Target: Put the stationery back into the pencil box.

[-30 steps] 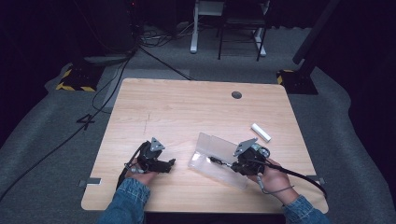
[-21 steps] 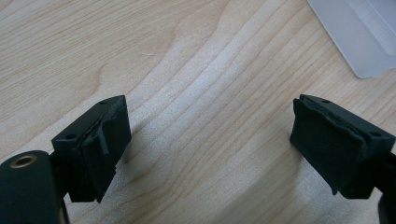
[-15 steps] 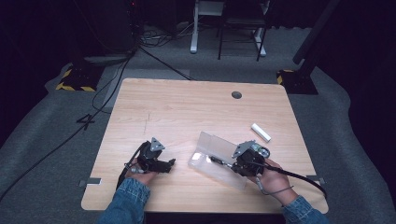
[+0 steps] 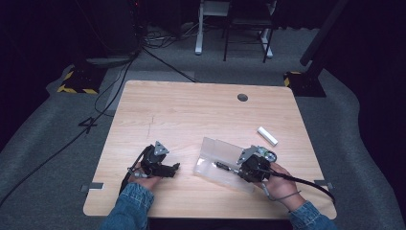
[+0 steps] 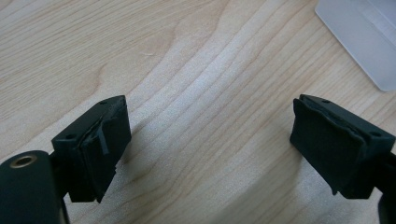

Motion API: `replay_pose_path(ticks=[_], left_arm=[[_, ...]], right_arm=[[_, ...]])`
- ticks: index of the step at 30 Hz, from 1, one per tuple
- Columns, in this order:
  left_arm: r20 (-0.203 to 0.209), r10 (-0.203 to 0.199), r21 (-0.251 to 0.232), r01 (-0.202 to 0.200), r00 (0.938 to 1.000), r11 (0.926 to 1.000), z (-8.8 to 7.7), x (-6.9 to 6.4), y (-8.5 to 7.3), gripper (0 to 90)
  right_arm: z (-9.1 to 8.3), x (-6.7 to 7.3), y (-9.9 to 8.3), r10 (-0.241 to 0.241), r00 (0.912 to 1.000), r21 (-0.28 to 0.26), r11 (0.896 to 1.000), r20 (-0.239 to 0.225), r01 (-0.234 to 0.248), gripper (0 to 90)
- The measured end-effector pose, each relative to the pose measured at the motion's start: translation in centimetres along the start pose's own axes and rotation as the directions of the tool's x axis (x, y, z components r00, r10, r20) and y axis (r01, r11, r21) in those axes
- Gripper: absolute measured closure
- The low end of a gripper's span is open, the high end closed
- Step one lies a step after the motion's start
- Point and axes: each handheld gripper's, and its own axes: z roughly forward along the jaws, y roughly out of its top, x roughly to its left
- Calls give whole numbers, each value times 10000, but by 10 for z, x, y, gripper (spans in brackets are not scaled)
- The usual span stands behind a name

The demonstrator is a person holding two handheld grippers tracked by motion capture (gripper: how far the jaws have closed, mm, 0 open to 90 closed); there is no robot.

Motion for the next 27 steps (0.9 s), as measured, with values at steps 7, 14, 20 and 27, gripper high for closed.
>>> replay_pose_path(ticks=[7,14,20,27], left_arm=[[0,2,2,-2,10000,10000,0,0,0,122],[6,-1,3,1,10000,10000,0,0,0,122],[4,-33,-4,33,10000,10000,0,0,0,122],[-95,-202,-2,202,9998,9998,-3,-1,-3,123]], right_arm=[[-6,-2,0,147,9999,-306,9994,4,-147,739],[-25,-8,-1,551,9980,-1131,9919,-300,-582,722],[-46,-17,-4,959,9940,-2024,9737,-528,-1047,701],[-66,-33,-8,1344,9900,-2693,9526,-439,-1413,669]])
